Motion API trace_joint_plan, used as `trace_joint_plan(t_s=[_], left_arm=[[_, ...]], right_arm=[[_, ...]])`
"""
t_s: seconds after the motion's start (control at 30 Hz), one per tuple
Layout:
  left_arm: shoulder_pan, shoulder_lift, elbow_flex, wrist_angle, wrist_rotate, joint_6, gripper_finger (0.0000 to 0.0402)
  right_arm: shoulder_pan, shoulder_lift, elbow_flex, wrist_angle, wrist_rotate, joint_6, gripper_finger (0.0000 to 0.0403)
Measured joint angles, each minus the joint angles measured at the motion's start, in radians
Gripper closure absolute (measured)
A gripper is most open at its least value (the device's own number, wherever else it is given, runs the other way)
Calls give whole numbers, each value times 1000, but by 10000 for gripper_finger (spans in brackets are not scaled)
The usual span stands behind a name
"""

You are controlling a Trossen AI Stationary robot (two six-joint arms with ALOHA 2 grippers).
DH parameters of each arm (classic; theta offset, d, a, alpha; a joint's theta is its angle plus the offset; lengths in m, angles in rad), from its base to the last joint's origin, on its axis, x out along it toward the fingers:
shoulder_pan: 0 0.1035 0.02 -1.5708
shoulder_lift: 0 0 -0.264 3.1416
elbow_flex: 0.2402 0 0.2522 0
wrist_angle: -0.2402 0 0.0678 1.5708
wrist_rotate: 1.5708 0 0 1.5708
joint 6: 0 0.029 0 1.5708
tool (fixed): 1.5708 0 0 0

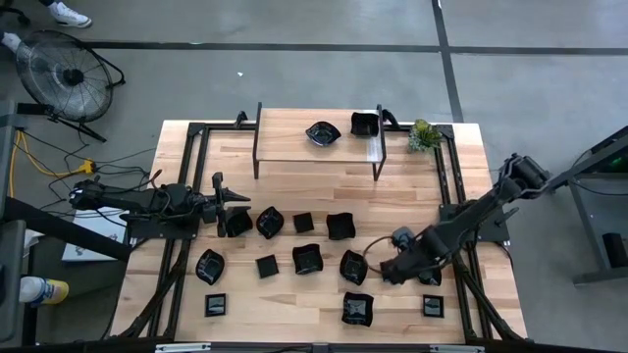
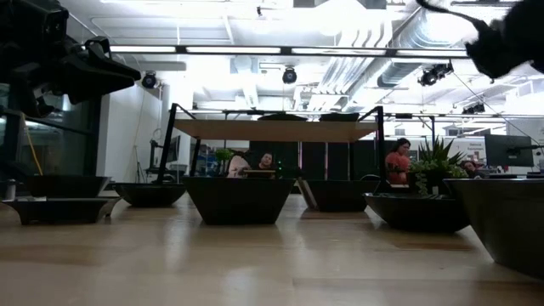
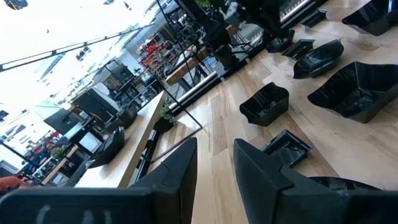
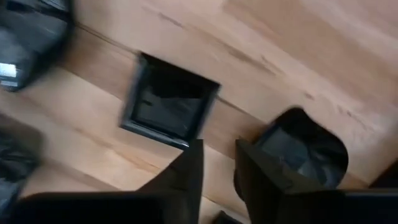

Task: Pick & Place Mini shaped plates
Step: Stack the leaf-shaped plate on top of the other leaf-shaped plate on the shelf

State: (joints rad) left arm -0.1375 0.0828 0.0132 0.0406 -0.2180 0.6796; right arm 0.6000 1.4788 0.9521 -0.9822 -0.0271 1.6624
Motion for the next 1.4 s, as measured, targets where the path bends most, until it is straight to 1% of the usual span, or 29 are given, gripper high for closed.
trace_joint_plan(t_s=[0.17,0.33,0.5,0.73,1.0,1.4], left_arm=[[0,0,0,0,0,0,300],[0,0,0,0,0,0,300],[0,0,0,0,0,0,300],[0,0,0,0,0,0,300],[0,0,0,0,0,0,300],[0,0,0,0,0,0,300]], right_arm=[[4,74,0,0,-63,72,270],[5,121,0,-10,-87,103,257],[5,161,0,-49,-106,119,257],[5,208,0,-54,-110,119,256],[5,235,0,-71,-109,114,258],[23,236,0,-77,-104,114,302]])
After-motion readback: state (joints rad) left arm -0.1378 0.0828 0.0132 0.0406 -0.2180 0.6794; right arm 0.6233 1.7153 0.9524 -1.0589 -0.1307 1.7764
